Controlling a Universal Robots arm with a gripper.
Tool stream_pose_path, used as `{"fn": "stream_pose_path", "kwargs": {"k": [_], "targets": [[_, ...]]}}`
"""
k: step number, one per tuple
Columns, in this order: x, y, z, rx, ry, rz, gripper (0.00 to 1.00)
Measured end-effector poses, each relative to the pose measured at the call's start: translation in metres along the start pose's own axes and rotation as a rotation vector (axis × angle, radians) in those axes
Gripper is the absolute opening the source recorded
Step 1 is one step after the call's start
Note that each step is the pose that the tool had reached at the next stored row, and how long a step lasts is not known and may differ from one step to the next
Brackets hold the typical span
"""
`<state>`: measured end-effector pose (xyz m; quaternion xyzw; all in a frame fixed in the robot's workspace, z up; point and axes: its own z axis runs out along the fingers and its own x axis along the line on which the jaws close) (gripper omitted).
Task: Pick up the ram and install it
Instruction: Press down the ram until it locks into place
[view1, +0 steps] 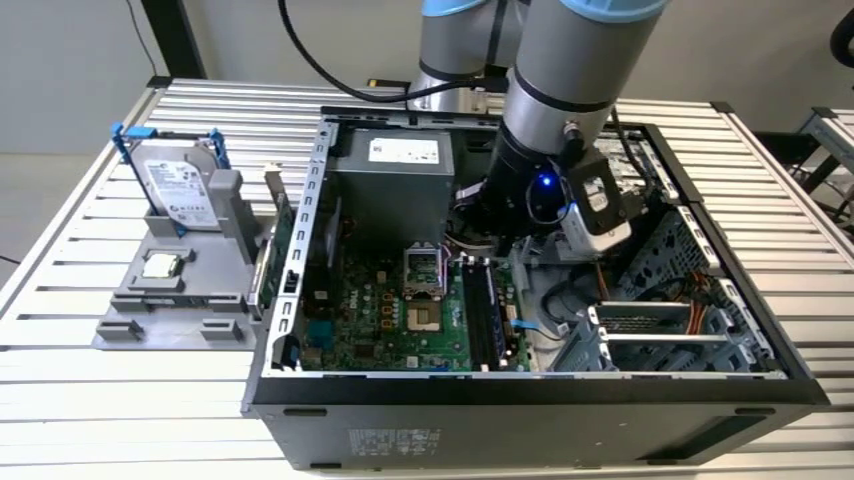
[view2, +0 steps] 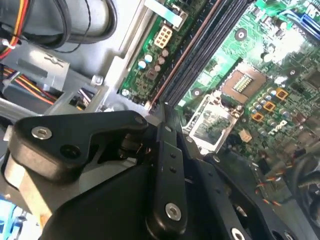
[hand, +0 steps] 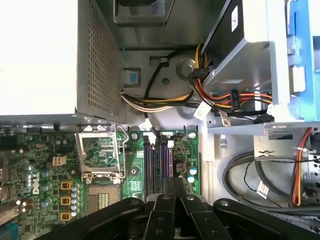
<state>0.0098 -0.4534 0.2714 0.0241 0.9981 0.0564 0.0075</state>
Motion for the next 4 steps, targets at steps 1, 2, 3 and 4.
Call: {"fn": "stream_pose_path", "kwargs": {"k": [1,2,3,4], "targets": [[0.0000,0.0000,0.0000,0.0000,0.0000,0.000,0.00],[0.0000,0.0000,0.0000,0.0000,0.0000,0.000,0.00],[0.0000,0.0000,0.0000,0.0001,0.0000,0.000,0.00],[0.0000,0.0000,0.0000,0.0001,0.0000,0.000,0.00]]}}
